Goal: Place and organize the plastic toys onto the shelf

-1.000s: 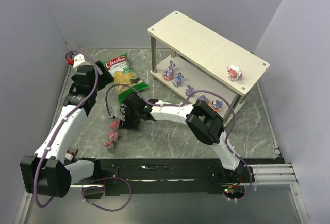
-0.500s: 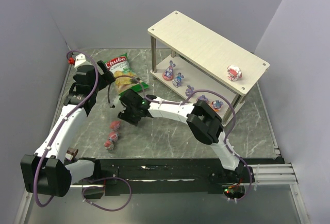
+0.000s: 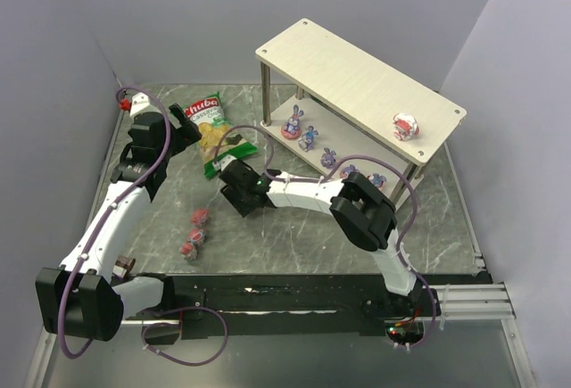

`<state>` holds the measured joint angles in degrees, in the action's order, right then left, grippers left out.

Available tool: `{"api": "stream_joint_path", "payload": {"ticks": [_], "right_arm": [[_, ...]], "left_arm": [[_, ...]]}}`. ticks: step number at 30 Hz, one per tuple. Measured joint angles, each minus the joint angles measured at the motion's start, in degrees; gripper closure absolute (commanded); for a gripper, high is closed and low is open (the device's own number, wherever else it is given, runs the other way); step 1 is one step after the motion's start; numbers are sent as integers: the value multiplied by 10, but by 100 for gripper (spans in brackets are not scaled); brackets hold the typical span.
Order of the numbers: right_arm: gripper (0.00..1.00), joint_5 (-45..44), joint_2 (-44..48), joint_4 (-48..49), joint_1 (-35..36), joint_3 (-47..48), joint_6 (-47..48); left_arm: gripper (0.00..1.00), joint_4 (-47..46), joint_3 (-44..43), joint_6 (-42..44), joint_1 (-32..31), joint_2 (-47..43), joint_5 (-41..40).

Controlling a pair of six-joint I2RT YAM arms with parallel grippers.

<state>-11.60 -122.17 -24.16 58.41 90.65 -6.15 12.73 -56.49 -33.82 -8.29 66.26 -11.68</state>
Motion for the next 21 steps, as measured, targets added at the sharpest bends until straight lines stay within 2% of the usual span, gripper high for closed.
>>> {"api": "stream_joint_path", "payload": {"ticks": [2, 5, 12, 21], "right_arm": [[10, 1, 6, 10, -6, -16, -14], [6, 10, 10, 16, -13, -28, -14], [3, 58, 22, 36, -24, -51, 27], [1, 190, 74, 49, -62, -113, 172]], "left_arm": [[4, 0, 0, 0, -2, 0, 0], [4, 0, 0, 0, -3, 0, 0], [4, 0, 0, 1, -3, 0, 0], [4, 0, 0, 2, -3, 4, 0]]}}
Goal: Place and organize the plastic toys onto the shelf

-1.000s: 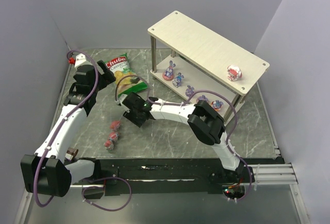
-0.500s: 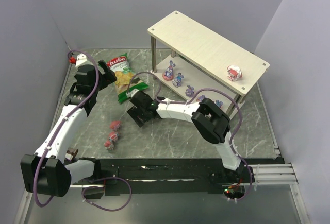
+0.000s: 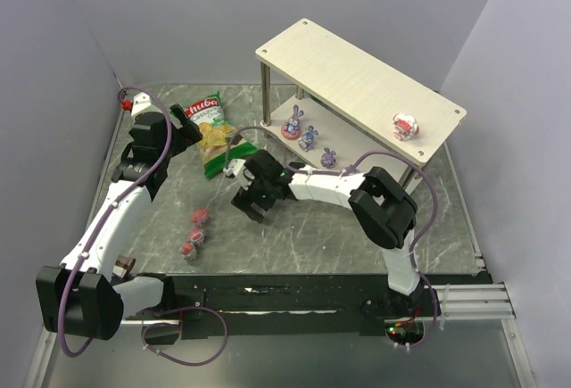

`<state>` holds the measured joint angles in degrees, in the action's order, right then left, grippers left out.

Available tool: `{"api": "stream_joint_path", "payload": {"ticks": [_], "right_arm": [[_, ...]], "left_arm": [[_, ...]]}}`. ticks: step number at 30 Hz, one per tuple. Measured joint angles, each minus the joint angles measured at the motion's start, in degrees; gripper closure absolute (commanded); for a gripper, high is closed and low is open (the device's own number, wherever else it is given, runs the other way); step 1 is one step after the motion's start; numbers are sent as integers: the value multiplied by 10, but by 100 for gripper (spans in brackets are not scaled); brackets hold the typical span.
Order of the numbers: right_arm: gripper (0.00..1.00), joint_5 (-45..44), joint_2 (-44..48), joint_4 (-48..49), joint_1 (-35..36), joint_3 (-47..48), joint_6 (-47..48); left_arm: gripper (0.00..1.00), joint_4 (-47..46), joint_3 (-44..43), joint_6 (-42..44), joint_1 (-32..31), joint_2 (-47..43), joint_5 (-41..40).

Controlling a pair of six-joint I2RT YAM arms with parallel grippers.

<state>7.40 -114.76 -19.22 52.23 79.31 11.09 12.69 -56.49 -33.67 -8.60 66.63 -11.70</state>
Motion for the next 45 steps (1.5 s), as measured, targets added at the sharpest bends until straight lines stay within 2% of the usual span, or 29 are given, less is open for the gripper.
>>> {"api": "stream_joint_path", "payload": {"ticks": [7, 15, 30, 36, 39, 40, 42, 43, 45], "right_arm": [[7, 57, 5, 20, -46, 2, 95], [13, 95, 0, 27, -50, 28, 177], [18, 114, -10, 27, -21, 29, 237], [27, 113, -20, 34, -13, 29, 235], [38, 105, -31, 45, -13, 29, 232], [48, 102, -35, 48, -13, 29, 231], [60, 98, -40, 52, -14, 29, 228], [72, 97, -42, 53, -14, 29, 224], [82, 92, -42, 56, -13, 30, 213]], "left_arm": [[4, 0, 0, 0, 0, 0, 0], [4, 0, 0, 5, 0, 8, 0], [4, 0, 0, 13, 0, 11, -2], [4, 0, 0, 14, -1, 12, -1], [4, 0, 0, 14, -1, 12, -1], [4, 0, 0, 14, -1, 12, -1], [4, 0, 0, 13, -1, 12, -1], [4, -1, 0, 13, -1, 12, -1], [4, -1, 0, 13, -1, 12, 0]]}}
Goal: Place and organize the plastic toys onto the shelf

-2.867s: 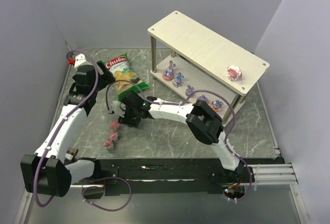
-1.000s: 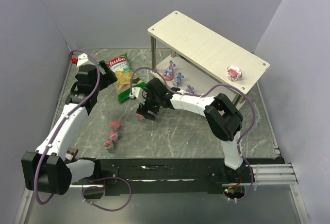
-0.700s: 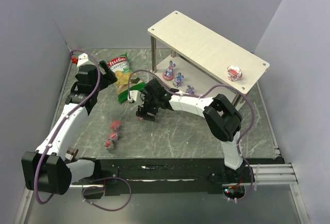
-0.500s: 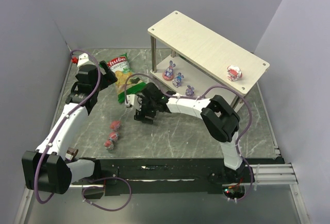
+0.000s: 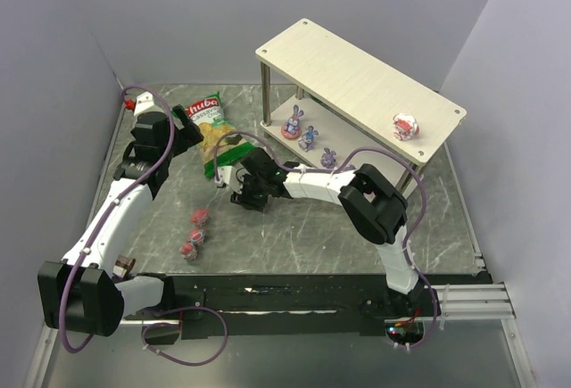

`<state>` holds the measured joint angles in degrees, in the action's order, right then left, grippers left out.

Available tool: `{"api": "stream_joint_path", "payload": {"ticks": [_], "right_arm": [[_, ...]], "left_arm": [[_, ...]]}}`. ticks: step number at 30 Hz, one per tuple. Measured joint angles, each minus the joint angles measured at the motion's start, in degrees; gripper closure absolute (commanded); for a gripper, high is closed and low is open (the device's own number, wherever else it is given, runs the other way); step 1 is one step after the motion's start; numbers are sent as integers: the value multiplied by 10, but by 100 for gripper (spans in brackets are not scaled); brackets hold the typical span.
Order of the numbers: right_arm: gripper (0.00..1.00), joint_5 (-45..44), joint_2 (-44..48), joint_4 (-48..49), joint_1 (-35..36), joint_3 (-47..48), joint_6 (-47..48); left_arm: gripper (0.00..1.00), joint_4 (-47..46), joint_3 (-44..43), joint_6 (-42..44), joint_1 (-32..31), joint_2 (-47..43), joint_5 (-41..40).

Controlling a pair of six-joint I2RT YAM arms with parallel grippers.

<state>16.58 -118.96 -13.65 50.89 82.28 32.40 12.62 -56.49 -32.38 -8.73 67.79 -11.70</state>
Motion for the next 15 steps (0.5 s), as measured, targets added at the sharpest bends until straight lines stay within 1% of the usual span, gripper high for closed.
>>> {"api": "stream_joint_path", "payload": {"ticks": [1, 3, 4, 7, 9, 12, 15], "right_arm": [[92, -5, 0, 0, 0, 0, -2], [98, -10, 0, -1, 0, 2, -9], [100, -12, 0, -4, 0, 3, -13], [100, -26, 0, -30, 0, 24, -29], [100, -37, 0, -63, -1, 55, -45], [100, -49, 2, -126, -3, 119, -71], [100, -65, 11, -211, -11, 215, -97]], "left_arm": [[4, 0, 0, 0, 0, 0, 0], [4, -3, 0, 0, 0, 0, 1], [4, -4, 0, 0, -1, 0, 1], [4, -10, 0, 0, -1, 0, 3], [4, -12, 0, -1, -2, 0, 4], [4, -12, 0, -1, -2, 0, 6], [4, -12, 0, -1, -2, 0, 11]]}}
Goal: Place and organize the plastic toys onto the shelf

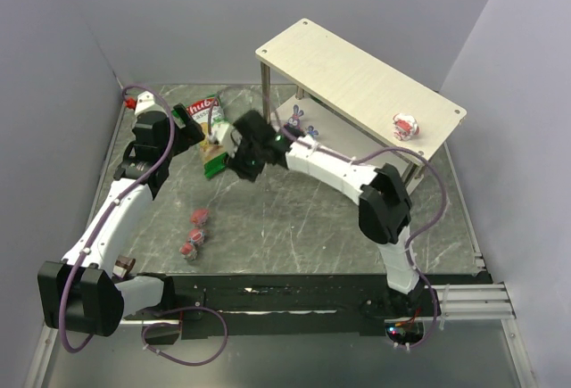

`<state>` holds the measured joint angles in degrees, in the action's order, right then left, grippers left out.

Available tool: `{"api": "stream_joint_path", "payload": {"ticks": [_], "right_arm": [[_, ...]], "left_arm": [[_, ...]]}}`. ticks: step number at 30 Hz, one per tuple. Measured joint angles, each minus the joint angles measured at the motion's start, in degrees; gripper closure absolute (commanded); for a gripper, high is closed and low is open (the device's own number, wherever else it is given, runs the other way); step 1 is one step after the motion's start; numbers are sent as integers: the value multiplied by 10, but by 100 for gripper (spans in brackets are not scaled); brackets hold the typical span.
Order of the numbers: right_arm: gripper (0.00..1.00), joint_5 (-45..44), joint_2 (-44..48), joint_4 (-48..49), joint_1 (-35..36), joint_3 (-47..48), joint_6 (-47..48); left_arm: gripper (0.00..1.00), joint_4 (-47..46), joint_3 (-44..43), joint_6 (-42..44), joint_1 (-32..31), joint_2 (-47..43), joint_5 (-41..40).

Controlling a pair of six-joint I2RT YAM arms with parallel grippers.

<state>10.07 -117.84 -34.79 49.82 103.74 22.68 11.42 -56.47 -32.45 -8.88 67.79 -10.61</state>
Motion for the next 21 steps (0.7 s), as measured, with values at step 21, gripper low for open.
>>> {"api": "stream_joint_path", "payload": {"ticks": [21], "right_arm": [[95, -167, 208, -377, -135, 289, -101]], "left_arm": [[4, -7, 23, -2, -9, -1, 66]]}}
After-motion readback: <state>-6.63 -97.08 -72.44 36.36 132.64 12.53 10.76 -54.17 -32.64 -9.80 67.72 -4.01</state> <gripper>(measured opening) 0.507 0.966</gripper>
